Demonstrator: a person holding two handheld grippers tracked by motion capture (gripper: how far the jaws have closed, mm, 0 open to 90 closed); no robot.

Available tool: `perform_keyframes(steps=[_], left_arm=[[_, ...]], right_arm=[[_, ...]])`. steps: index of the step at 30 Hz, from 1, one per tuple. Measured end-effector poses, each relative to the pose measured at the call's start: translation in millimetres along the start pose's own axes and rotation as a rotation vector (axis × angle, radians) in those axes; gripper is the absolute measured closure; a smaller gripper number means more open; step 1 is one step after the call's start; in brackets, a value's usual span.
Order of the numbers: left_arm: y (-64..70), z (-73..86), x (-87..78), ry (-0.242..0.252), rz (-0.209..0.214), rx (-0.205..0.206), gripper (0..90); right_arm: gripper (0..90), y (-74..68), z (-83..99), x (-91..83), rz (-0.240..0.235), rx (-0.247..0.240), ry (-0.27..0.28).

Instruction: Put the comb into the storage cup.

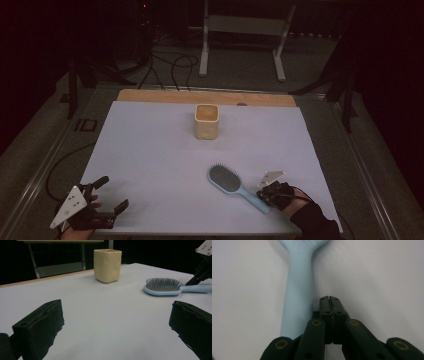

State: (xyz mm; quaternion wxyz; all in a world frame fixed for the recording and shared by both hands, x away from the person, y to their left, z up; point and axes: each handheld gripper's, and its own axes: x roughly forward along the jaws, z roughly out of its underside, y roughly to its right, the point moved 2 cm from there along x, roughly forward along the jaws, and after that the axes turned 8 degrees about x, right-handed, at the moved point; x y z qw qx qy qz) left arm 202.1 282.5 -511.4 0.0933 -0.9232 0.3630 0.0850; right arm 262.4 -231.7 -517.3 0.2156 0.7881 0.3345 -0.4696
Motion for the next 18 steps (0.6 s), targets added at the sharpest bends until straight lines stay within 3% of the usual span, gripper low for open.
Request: perform_keyframes(steps=[18], left_arm=[[0.0, 0.2, -0.9, -0.002, -0.001, 0.0, 0.0]], right_arm=[[90.0, -15.5, -0.8, -1.0, -0.028, -0.027, -0.012]])
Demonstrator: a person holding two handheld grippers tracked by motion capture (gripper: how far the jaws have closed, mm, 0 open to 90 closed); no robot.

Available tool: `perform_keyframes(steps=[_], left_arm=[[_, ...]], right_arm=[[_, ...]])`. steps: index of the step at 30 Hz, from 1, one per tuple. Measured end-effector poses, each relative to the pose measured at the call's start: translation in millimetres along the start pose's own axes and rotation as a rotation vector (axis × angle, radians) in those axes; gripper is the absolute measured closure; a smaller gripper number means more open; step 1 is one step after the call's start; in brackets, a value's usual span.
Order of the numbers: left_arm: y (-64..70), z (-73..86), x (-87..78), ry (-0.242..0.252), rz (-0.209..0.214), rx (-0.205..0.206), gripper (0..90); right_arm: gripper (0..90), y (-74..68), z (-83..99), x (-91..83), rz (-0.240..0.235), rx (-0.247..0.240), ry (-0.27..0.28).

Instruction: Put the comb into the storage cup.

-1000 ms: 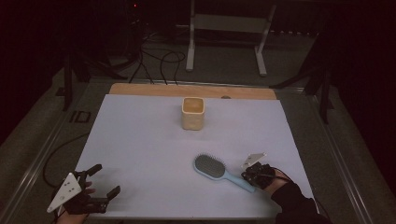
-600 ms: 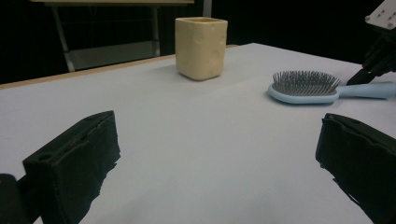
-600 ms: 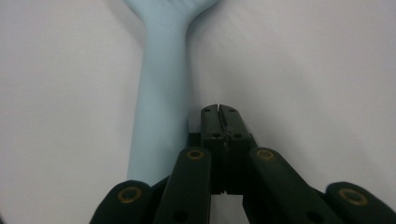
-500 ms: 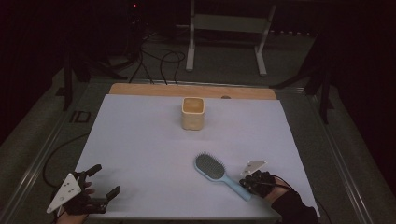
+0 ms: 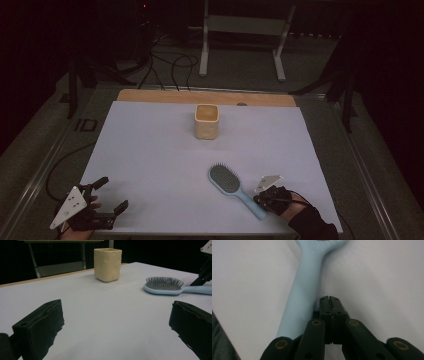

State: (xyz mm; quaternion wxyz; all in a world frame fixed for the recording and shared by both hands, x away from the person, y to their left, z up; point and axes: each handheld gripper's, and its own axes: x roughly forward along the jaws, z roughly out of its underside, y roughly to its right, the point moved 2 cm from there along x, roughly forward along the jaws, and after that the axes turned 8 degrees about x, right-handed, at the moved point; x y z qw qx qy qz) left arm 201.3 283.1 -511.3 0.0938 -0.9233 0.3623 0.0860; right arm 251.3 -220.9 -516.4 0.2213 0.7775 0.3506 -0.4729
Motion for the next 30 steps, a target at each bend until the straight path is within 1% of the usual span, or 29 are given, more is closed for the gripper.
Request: perform_keyframes(steps=[1, 3, 4, 7, 10, 13, 16, 18, 20, 23, 24, 25, 26, 30], left_arm=[[0.0, 0.0, 0.1, 0.002, 0.0, -0.003, 0.0], [0.7, 0.4, -0.1, -0.002, -0.002, 0.001, 0.0], [0.7, 0.4, -0.1, -0.003, -0.002, 0.002, 0.0], [0.2, 0.0, -0.3, 0.001, -0.002, -0.001, 0.0], [0.6, 0.3, -0.7, -0.003, -0.003, 0.003, 0.0], [0.1, 0.1, -0.9, 0.003, -0.005, -0.004, 0.0], [0.2, 0.4, -1.1, -0.002, -0.005, -0.001, 0.0], [-0.1, 0.1, -0.9, 0.004, -0.005, -0.004, 0.0], [0.5, 0.8, -1.0, -0.003, -0.004, -0.003, 0.0], [0.1, 0.5, -0.7, 0.0, -0.003, -0.006, 0.0], [0.2, 0.7, -0.5, -0.002, -0.003, -0.007, 0.0], [0.5, 1.0, -0.4, -0.006, -0.002, -0.005, 0.0], [0.6, 1.0, -0.3, -0.008, -0.003, -0.003, 0.0], [0.6, 0.8, -0.7, -0.006, -0.003, -0.004, 0.0]], right_arm=[[90.0, -1.0, -0.4, 0.0, 0.002, -0.006, -0.002], [90.0, -2.7, -0.9, 0.7, -0.012, -0.01, 0.004], [90.0, -4.2, -1.2, 0.7, -0.008, -0.009, 0.001], [90.0, -6.7, -2.3, 1.2, -0.02, -0.026, 0.003], [90.0, -9.2, -3.8, 1.6, -0.029, -0.028, -0.002], [90.0, -7.8, -4.9, 1.5, -0.023, -0.025, -0.007], [90.0, -3.0, -6.2, -0.5, 0.0, -0.011, -0.002], [90.0, -1.0, -7.5, -4.1, 0.008, -0.008, 0.005], [90.0, 0.3, -9.5, -8.0, 0.013, 0.003, 0.014], [89.7, 1.9, -12.8, -12.8, 0.038, 0.013, 0.031], [88.9, 2.3, -14.0, -14.2, 0.035, 0.021, 0.036], [87.3, 2.6, -15.2, -15.4, 0.044, 0.026, 0.044], [86.0, 2.9, -16.4, -16.6, 0.043, 0.036, 0.05], [74.1, 0.9, -20.9, -20.4, 0.045, 0.061, 0.076]])
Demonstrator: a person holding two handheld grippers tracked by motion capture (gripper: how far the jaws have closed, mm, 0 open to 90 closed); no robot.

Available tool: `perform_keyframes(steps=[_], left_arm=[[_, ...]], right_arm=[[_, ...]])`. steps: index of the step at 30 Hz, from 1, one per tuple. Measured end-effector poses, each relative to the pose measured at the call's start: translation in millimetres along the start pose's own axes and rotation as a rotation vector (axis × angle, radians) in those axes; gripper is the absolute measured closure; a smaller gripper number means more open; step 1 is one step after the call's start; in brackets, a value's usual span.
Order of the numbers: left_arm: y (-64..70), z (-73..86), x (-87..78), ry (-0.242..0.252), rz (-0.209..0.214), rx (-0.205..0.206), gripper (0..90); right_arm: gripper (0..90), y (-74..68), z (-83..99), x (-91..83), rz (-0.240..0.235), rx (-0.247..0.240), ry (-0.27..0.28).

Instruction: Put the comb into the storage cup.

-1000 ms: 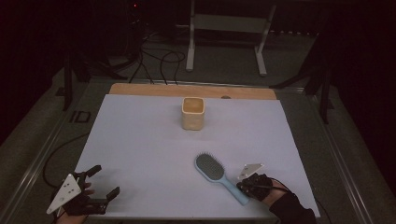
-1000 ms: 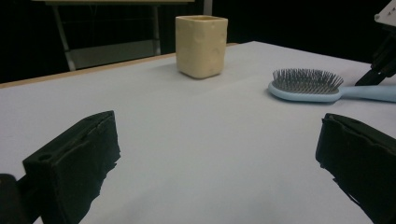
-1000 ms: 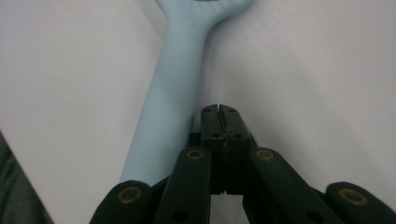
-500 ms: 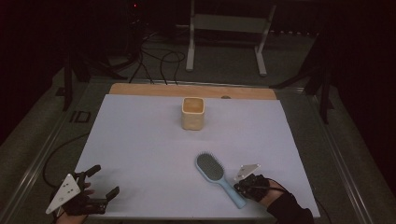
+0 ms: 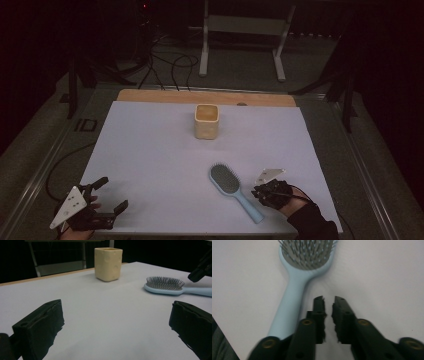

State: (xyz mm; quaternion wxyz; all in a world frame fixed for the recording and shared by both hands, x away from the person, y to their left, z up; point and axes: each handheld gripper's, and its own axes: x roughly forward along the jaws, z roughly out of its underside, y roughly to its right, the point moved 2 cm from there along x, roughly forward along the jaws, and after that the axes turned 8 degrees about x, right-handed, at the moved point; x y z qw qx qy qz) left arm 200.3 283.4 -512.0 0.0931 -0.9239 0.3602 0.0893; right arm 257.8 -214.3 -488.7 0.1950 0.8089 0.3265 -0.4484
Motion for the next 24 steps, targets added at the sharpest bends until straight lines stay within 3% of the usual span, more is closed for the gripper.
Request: perform_keyframes(steps=[1, 6, 10, 13, 16, 20, 24], left_arm=[[0.2, 0.2, -0.3, -0.002, 0.0, 0.002, 0.0], [-0.1, 0.2, -1.0, 0.001, 0.0, -0.001, 0.0], [-0.4, -0.1, -0.8, 0.003, 0.0, -0.002, 0.0], [-0.1, 0.3, -0.9, -0.002, -0.002, 0.003, 0.0], [-0.3, 0.2, -0.7, 0.0, -0.001, -0.001, 0.0], [-0.5, 0.0, -1.0, 0.002, -0.002, -0.002, 0.0], [-0.3, 0.1, -1.8, 0.0, -0.003, -0.001, 0.0]], right_arm=[[70.8, -0.5, -1.5, -0.8, 0.002, 0.007, 0.007], [34.0, -3.1, -9.7, -4.8, 0.008, 0.062, 0.046], [26.0, -5.1, -14.3, -5.7, 0.008, 0.079, 0.066], [24.4, -2.9, -16.7, -1.1, -0.025, 0.122, 0.002], [16.0, -2.5, -17.2, 5.1, -0.067, 0.159, -0.051], [10.6, -8.2, -22.0, 7.1, -0.044, 0.175, -0.051], [10.1, -15.5, -29.4, 6.4, -0.059, 0.17, -0.033]])
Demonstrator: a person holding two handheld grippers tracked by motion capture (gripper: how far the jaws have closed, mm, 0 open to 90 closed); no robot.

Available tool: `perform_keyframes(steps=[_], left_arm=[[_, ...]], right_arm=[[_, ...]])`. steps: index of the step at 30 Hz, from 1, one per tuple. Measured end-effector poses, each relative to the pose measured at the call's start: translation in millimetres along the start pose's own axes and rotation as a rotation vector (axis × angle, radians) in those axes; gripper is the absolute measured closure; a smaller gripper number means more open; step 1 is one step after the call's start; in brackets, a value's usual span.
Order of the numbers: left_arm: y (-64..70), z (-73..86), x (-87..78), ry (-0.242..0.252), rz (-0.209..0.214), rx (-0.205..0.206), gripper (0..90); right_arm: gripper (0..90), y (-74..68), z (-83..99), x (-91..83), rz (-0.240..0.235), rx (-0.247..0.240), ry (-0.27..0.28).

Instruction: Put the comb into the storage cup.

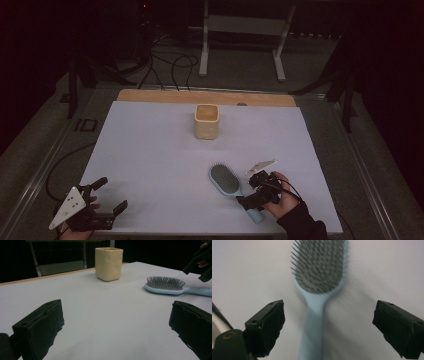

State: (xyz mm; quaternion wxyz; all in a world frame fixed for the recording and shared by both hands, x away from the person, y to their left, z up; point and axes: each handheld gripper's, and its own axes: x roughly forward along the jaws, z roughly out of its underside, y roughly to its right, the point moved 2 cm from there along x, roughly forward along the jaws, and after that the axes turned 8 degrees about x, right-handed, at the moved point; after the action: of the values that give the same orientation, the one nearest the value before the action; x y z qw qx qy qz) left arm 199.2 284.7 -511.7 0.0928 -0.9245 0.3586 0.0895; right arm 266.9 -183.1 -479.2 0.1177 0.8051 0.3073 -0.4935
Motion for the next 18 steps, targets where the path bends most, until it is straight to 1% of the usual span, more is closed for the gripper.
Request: perform_keyframes(steps=[3, 5, 6, 8, 9, 11, 12, 14, 15, 16, 18], left_arm=[[-0.4, 0.2, -0.3, 0.001, 0.0, -0.003, 0.0], [-0.2, 0.2, -0.7, -0.001, 0.0, 0.0, 0.0], [-0.3, -0.1, -0.6, 0.004, 0.0, -0.003, 0.0], [-0.7, 0.3, -0.2, 0.003, 0.001, -0.006, 0.0], [-0.5, 0.6, -0.3, 0.001, 0.002, -0.006, 0.0], [-0.2, 0.0, -0.8, 0.003, 0.001, -0.003, 0.0], [-0.5, -0.3, -0.9, 0.007, 0.001, -0.005, 0.0], [-0.8, 0.4, -0.9, 0.004, -0.001, -0.007, 0.0], [-0.7, 0.6, -1.2, 0.0, -0.001, -0.004, 0.0], [-0.6, 0.4, -1.2, 0.001, -0.002, -0.002, 0.0], [-0.6, 0.1, -1.1, 0.004, -0.001, -0.005, 0.0]], right_arm=[[9.5, -4.7, -3.3, 0.4, 0.008, -0.019, -0.004], [9.5, -8.9, -4.6, 3.3, 0.031, -0.033, -0.016], [9.2, -11.2, -5.3, 4.9, 0.042, -0.023, -0.019], [9.2, -14.6, -6.9, 7.5, 0.038, -0.007, -0.015], [8.7, -16.0, -7.1, 8.9, 0.034, -0.013, -0.024], [8.7, -18.8, -7.1, 11.5, 0.046, 0.0, -0.044], [8.7, -20.1, -6.8, 13.0, 0.052, -0.006, -0.06], [8.7, -21.2, -6.5, 14.0, 0.042, -0.012, -0.064], [8.8, -21.9, -6.6, 15.9, 0.036, 0.003, -0.076], [8.8, -21.9, -6.5, 17.1, 0.043, -0.004, -0.081], [8.8, -22.6, -5.7, 20.1, 0.04, -0.003, -0.102]])
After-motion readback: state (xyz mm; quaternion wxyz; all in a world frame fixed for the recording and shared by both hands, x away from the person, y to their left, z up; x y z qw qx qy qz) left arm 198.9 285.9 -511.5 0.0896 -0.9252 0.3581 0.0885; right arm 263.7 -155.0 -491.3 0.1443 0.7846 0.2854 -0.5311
